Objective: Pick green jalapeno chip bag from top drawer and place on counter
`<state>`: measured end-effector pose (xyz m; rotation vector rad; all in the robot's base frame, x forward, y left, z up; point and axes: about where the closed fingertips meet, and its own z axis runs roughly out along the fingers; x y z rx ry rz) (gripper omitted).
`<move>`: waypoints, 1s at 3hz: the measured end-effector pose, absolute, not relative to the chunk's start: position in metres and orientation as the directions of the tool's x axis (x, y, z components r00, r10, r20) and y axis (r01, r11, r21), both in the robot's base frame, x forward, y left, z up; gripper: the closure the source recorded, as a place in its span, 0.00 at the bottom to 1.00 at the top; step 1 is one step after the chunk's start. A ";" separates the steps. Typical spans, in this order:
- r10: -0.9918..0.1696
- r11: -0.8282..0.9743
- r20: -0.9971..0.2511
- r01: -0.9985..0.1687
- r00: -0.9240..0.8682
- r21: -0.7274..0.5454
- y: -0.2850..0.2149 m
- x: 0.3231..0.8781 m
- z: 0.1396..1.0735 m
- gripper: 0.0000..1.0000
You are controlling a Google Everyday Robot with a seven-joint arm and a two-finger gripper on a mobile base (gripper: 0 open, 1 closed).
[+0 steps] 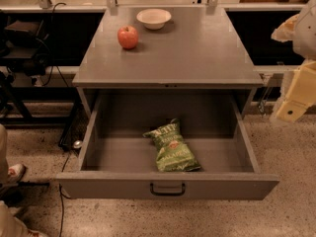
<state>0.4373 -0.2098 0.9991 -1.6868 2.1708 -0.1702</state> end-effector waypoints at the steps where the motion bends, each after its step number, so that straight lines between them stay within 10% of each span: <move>1: -0.952 0.274 -0.225 -0.907 -0.208 -0.321 -0.209 0.437 0.996 0.00; 3: -0.908 0.364 -0.283 -0.917 -0.309 -0.164 -0.170 0.433 0.904 0.00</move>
Offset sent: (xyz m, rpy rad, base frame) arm -0.0105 0.0234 -0.0753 0.0322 0.1311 -0.0735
